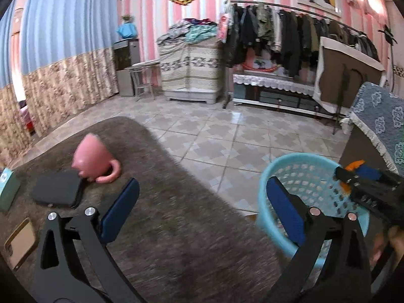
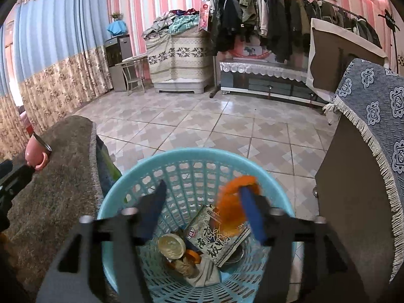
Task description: Collect trash
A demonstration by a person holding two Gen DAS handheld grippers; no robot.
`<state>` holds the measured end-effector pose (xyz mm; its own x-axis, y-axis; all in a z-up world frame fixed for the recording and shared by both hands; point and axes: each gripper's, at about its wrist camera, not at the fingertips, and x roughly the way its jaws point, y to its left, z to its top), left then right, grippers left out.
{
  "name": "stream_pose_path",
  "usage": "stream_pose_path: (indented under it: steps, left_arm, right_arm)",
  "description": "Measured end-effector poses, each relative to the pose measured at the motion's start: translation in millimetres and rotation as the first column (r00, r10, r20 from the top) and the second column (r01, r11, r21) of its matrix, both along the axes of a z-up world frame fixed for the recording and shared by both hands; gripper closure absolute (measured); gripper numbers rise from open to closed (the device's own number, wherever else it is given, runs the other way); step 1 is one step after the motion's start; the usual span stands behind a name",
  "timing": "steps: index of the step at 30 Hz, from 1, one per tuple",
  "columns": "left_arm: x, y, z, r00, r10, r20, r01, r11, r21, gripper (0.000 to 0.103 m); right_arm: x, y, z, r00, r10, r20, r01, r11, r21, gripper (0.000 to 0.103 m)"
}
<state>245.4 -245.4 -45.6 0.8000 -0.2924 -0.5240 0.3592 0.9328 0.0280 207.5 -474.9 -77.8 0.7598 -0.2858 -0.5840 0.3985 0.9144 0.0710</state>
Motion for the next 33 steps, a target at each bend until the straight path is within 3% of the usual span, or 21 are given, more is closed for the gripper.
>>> stream_pose_path:
  steps: [7,21,26,33]
  left_arm:
    - [-17,62,4,0.997,0.081,0.004,-0.081,0.997,-0.009,0.006]
    - [-73,166,33,0.974,0.223,0.026,-0.221,0.973,-0.064,0.005]
    - [-90,192,28,0.95,0.309,0.043,-0.307,0.951,-0.045,0.005]
    - [-118,213,23,0.94,0.34,0.039,-0.339,0.941,-0.021,0.005]
  right_arm:
    - [-11,14,14,0.998,0.003,0.066,-0.002,1.0,-0.02,0.007]
    - [-28,64,34,0.994,0.063,0.085,-0.057,0.996,-0.064,0.004]
    - [-43,92,42,0.984,0.154,0.094,-0.147,0.986,-0.075,0.004]
    - [-67,155,42,0.951,0.289,0.112,-0.282,0.956,-0.077,0.004]
